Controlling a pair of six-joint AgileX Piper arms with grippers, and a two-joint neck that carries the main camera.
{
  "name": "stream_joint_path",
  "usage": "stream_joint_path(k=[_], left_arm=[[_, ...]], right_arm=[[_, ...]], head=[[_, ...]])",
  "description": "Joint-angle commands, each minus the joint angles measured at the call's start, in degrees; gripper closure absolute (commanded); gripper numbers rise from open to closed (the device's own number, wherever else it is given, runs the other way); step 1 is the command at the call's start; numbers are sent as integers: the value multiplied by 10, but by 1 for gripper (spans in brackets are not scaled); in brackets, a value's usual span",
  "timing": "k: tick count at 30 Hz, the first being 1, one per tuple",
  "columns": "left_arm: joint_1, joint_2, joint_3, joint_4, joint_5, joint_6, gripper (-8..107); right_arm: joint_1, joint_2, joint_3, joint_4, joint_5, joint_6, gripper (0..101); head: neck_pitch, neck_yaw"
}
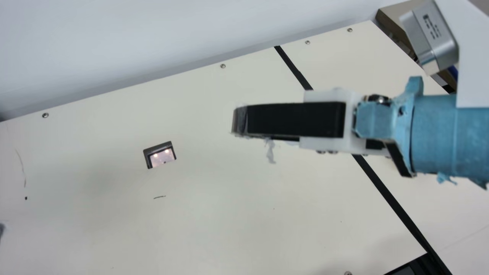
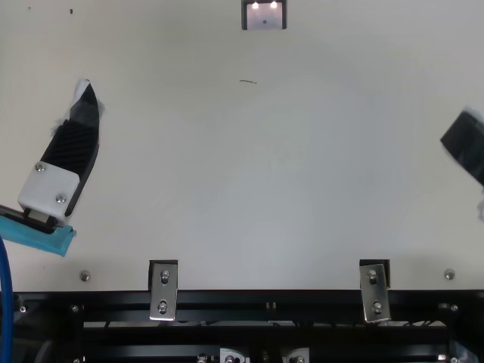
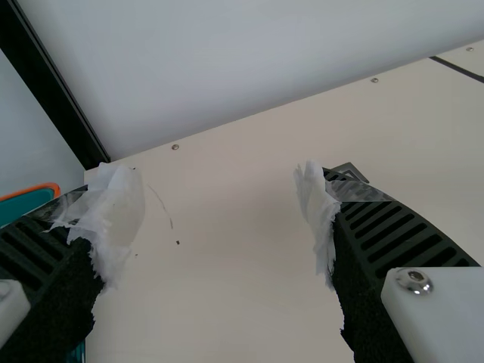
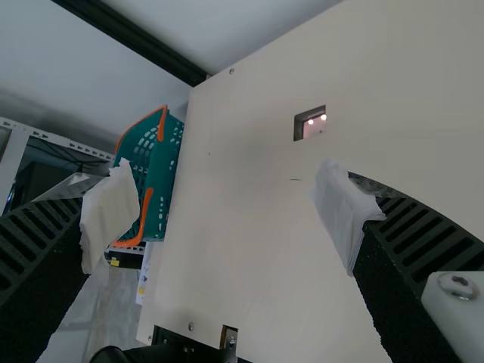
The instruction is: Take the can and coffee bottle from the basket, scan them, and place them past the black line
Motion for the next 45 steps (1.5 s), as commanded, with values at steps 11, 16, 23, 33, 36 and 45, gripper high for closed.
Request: stream_joint_path(k=[11, 16, 23, 33, 36, 45], left_arm=[[0, 0, 0, 0, 0, 0, 9], [0, 0, 0, 0, 0, 0, 9], [0, 0, 0, 0, 0, 0, 9], [0, 0, 0, 0, 0, 0, 9], [0, 0, 0, 0, 0, 0, 9], [0, 0, 0, 0, 0, 0, 9]], right_arm=[[4, -12, 0, -7, 1, 5, 0], [6, -12, 1, -6, -1, 6, 0], [11, -17, 9, 17, -3, 0, 0], [13, -18, 12, 18, -5, -7, 0], [13, -18, 12, 18, -5, -7, 0], [13, -18, 12, 18, -5, -7, 0]], head=[[-7, 8], [-7, 8], [-5, 50], [-24, 214], [-34, 265], [-34, 265]])
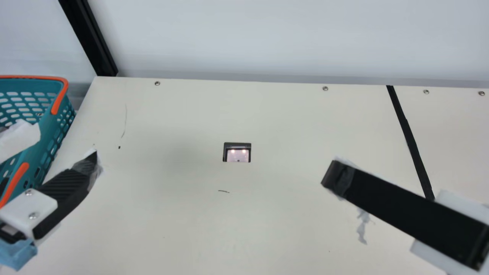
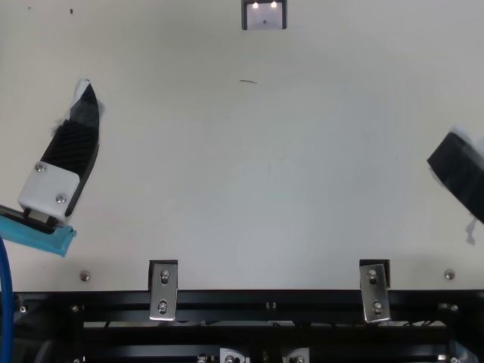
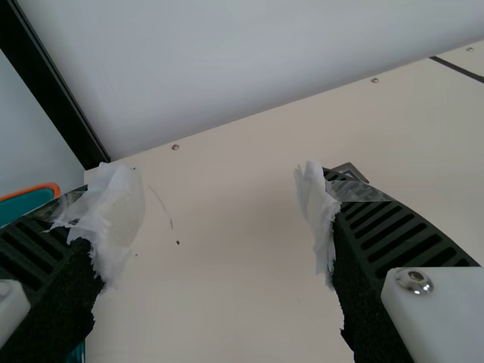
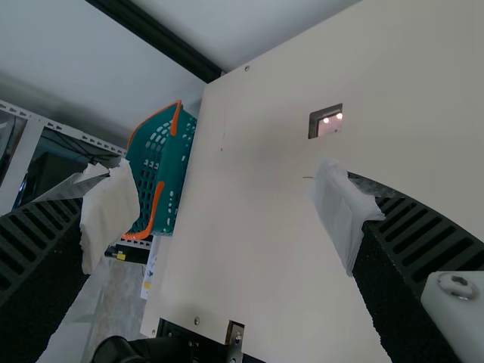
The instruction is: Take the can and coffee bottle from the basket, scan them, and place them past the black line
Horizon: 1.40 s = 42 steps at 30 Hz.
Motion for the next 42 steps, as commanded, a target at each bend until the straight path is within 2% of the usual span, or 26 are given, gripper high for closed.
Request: stream_joint_path(k=[1, 8, 15, 21, 30, 35, 42], left_arm=[[0, 0, 0, 0, 0, 0, 9], [0, 0, 0, 0, 0, 0, 9], [0, 0, 0, 0, 0, 0, 9], [0, 0, 0, 0, 0, 0, 9], [0, 0, 0, 0, 0, 0, 9], [0, 0, 0, 0, 0, 0, 9], [0, 0, 0, 0, 0, 0, 9]], right_arm=[[0, 0, 0, 0, 0, 0, 0], [0, 0, 0, 0, 0, 0, 0], [0, 0, 0, 0, 0, 0, 0], [0, 0, 0, 0, 0, 0, 0], [0, 0, 0, 0, 0, 0, 0], [0, 0, 0, 0, 0, 0, 0], [0, 0, 0, 0, 0, 0, 0]], head=[[-14, 4], [-12, 7], [-27, 102], [-50, 199], [-101, 303], [-120, 324], [-120, 324]])
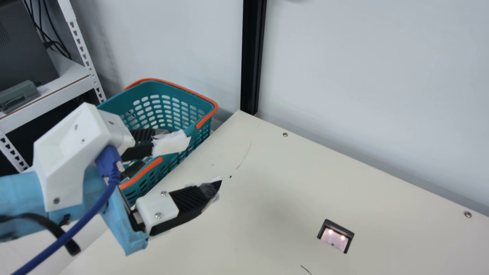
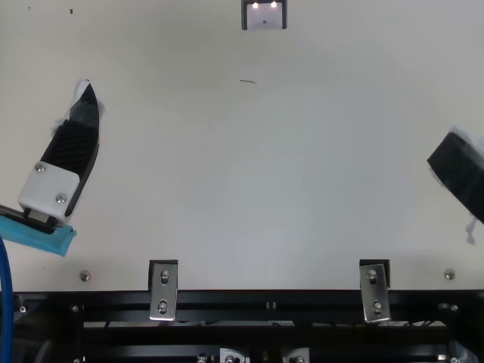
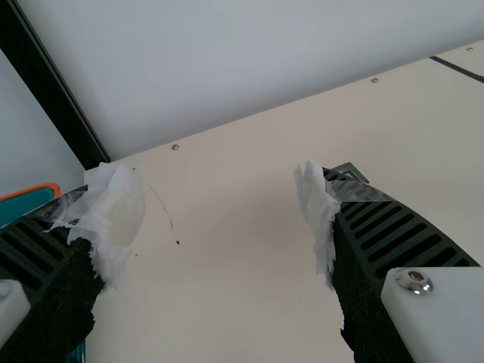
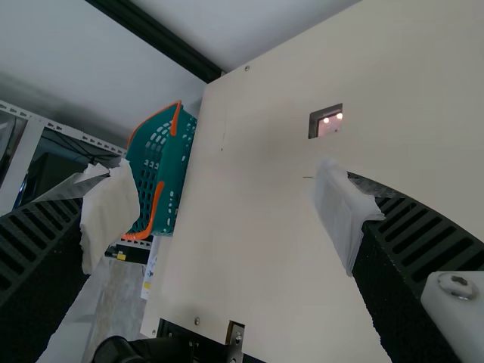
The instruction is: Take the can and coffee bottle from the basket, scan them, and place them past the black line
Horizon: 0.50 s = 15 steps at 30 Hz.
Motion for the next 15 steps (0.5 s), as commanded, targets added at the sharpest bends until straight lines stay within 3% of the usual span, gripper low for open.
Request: stream_joint_path(k=[1, 15], left_arm=[[0, 0, 0, 0, 0, 0, 9], [0, 0, 0, 0, 0, 0, 9]], right_arm=[[0, 0, 0, 0, 0, 0, 0], [0, 0, 0, 0, 0, 0, 0]], head=[[-12, 11], [-12, 11]])
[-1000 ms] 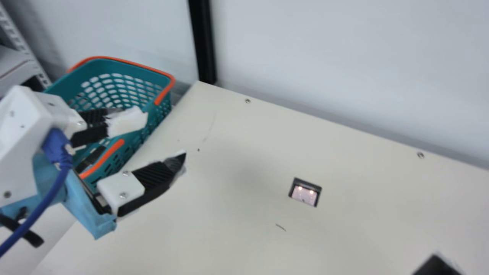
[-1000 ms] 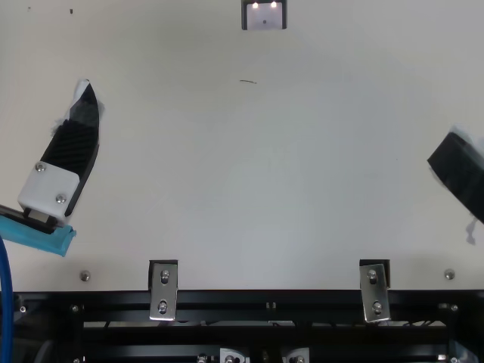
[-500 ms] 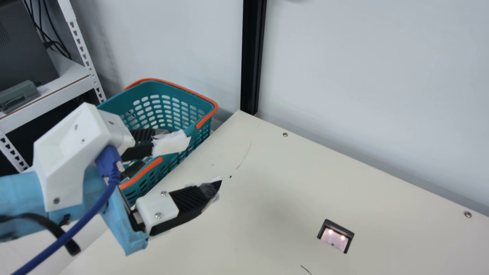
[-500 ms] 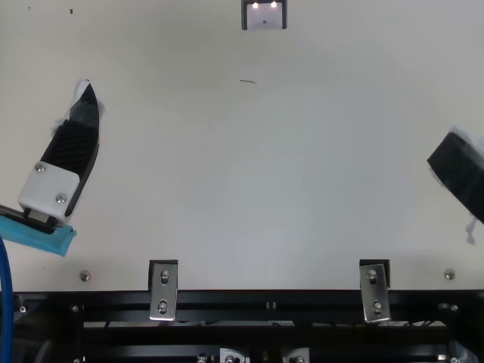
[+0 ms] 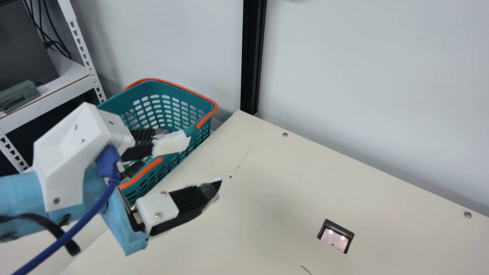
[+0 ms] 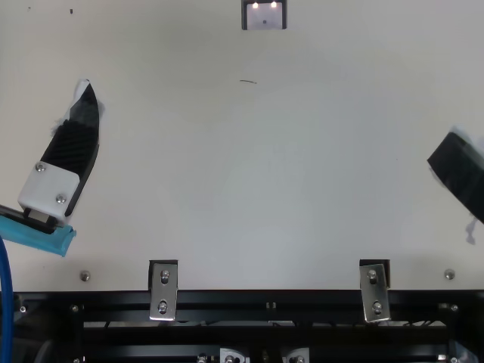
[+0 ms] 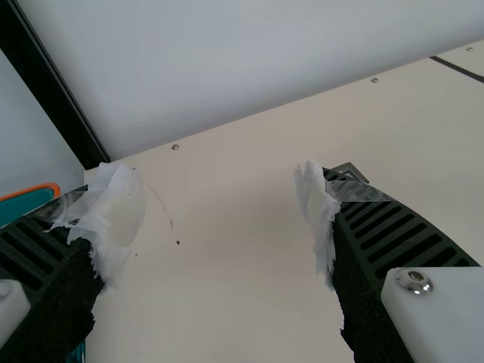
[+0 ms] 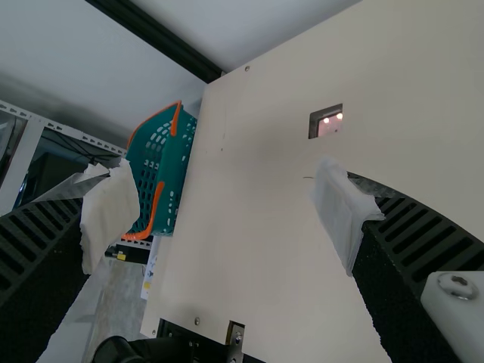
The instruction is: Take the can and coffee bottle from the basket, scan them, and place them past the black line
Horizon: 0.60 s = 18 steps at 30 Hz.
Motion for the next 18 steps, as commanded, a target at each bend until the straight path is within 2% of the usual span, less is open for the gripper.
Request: stream_joint_path(k=[1, 18], left_arm=[[0, 0, 0, 0, 0, 0, 9], [0, 0, 0, 0, 0, 0, 9]], right_arm=[[0, 0, 0, 0, 0, 0, 0], [0, 0, 0, 0, 0, 0, 0]], head=[[-12, 14], [-12, 14]])
